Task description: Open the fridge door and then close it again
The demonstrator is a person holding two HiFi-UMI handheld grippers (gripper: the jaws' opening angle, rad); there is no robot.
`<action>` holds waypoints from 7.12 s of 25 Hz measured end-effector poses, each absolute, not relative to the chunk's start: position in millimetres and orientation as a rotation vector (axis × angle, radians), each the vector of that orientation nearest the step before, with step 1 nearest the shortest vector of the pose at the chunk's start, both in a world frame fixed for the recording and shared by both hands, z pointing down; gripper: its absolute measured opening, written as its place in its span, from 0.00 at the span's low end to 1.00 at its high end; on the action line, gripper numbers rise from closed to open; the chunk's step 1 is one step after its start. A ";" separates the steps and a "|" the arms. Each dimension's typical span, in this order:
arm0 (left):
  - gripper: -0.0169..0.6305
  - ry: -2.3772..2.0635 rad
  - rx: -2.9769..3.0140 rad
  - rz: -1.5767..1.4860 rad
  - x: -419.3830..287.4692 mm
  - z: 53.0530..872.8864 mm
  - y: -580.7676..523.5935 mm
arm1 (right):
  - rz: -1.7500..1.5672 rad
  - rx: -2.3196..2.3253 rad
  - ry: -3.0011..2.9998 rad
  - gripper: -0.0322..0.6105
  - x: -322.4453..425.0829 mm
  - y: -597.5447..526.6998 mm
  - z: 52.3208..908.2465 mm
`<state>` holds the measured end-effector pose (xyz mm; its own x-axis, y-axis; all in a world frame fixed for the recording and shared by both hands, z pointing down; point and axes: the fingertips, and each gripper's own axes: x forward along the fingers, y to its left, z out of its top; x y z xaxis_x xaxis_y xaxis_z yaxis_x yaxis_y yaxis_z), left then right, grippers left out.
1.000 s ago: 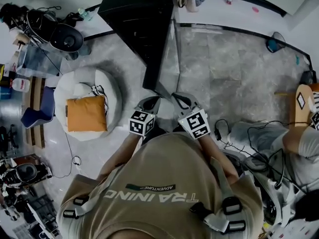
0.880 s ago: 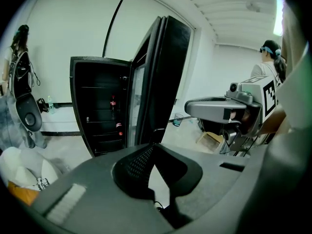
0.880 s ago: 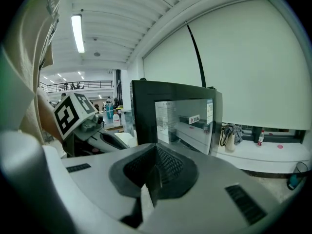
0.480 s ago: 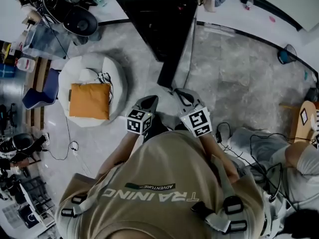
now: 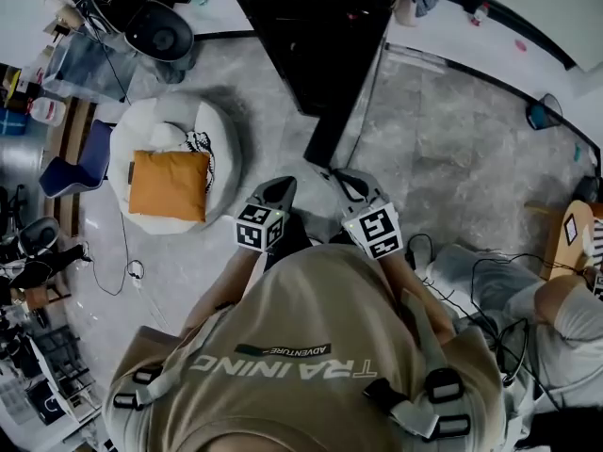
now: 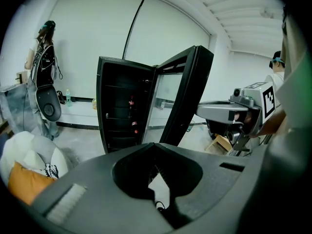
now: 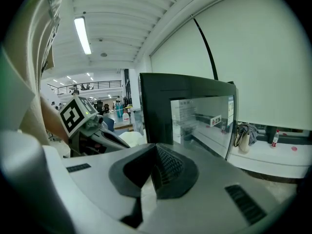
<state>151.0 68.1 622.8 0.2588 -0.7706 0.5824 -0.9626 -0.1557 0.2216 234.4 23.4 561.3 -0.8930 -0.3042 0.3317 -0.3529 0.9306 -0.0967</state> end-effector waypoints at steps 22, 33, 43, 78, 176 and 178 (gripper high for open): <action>0.03 -1.611 2.029 0.414 38.4 602.8 43.2 | 0.207 0.496 -2.727 0.04 138.5 14.6 562.1; 0.03 -1.557 2.080 0.411 -21.9 609.1 22.2 | 0.217 0.598 -2.702 0.04 81.4 -6.0 566.2; 0.03 -1.486 2.159 0.424 -68.7 604.0 6.5 | 0.294 0.748 -2.663 0.04 48.0 -39.2 570.4; 0.03 -1.523 2.143 0.379 -130.1 605.6 -31.5 | 0.161 0.594 -2.705 0.04 -41.7 -105.0 557.7; 0.03 -1.306 2.417 0.393 -192.8 543.4 -234.8 | 0.185 1.091 -2.636 0.04 -64.8 -249.5 506.6; 0.03 -1.332 2.442 0.360 -191.6 529.2 -236.8 | 0.144 1.102 -2.645 0.04 -61.4 -246.7 493.9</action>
<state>-191.6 -236.8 529.2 0.5299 -0.7611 0.3741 -0.8459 -0.5057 0.1693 -61.4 -246.7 493.9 -0.6735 -0.6819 0.2855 -0.7088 0.7053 0.0124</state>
